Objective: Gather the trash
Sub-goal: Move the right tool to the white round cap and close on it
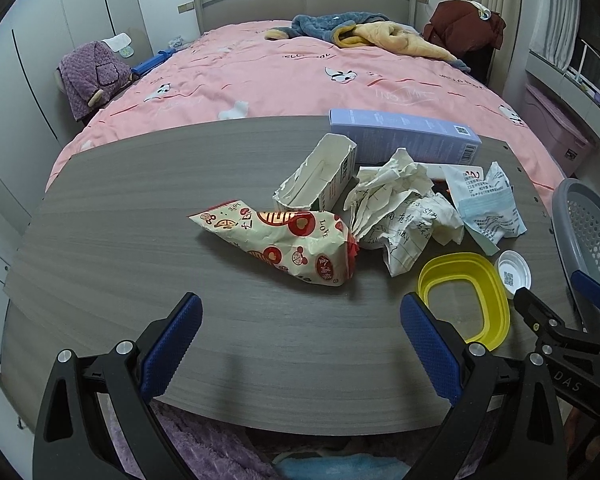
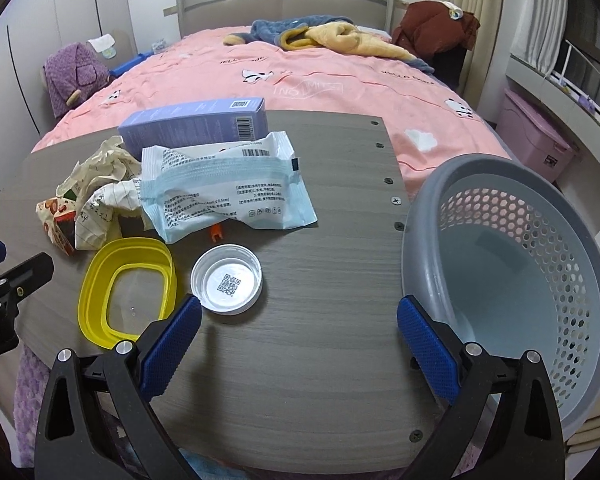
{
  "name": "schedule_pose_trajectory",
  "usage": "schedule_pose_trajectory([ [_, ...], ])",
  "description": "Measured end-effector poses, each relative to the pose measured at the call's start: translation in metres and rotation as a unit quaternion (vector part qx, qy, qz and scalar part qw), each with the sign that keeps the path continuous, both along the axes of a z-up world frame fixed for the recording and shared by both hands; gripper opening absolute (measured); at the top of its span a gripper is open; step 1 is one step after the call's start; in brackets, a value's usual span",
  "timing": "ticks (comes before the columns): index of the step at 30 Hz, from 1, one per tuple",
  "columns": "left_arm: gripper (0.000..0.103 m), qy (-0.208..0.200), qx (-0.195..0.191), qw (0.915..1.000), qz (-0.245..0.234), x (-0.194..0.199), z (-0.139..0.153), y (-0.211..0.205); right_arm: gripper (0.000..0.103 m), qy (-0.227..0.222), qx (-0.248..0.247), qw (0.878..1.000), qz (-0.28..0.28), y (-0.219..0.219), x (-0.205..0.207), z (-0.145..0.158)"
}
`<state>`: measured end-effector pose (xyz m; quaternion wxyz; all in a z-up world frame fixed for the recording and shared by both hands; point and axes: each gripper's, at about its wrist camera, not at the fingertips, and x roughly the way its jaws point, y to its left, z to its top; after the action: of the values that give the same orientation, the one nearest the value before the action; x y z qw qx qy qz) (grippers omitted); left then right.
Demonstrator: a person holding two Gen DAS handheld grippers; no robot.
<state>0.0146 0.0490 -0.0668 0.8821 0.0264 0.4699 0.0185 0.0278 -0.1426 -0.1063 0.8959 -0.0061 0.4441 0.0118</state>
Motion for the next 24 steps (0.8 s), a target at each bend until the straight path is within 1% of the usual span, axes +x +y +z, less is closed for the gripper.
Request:
schedule_pose_trajectory([
  [3, 0.095, 0.002, -0.004, 1.0, 0.0, 0.0, -0.001, 0.001, 0.095, 0.0, -0.008, 1.0, 0.012, 0.007, 0.003, -0.001],
  [8, 0.095, 0.003, -0.013, 0.9999, -0.004, 0.002, -0.001, 0.002, 0.091, -0.002, -0.012, 1.0, 0.024, 0.017, 0.007, -0.002],
  [12, 0.095, 0.004, -0.016, 0.9998, -0.008, 0.001, -0.001, 0.002, 0.086, 0.0, -0.001, 1.0, 0.031, 0.02, 0.012, -0.002],
  [15, 0.095, 0.005, -0.02, 0.9997, -0.01, 0.001, -0.001, 0.002, 0.079, 0.001, 0.013, 0.999, 0.038, 0.023, 0.014, -0.001],
  [17, 0.095, 0.008, -0.026, 0.9996, -0.012, 0.001, -0.001, 0.003, 0.072, 0.002, 0.022, 0.999, 0.039, 0.023, 0.016, -0.001],
  [19, 0.095, 0.011, -0.03, 0.9994, -0.014, 0.002, 0.0, 0.002, 0.069, 0.004, 0.03, 0.999, 0.039, 0.023, 0.018, -0.001],
  [21, 0.095, 0.014, -0.035, 0.9991, -0.017, 0.002, 0.0, 0.001, 0.061, 0.002, 0.023, 0.999, 0.042, 0.025, 0.018, 0.0],
  [23, 0.095, 0.017, -0.038, 0.9989, -0.02, 0.001, 0.0, 0.0, 0.044, 0.0, 0.02, 0.999, 0.046, 0.027, 0.016, 0.0],
  [24, 0.095, 0.02, -0.041, 0.9987, -0.022, 0.001, 0.0, -0.001, 0.04, 0.0, 0.022, 0.999, 0.048, 0.027, 0.015, 0.001],
])
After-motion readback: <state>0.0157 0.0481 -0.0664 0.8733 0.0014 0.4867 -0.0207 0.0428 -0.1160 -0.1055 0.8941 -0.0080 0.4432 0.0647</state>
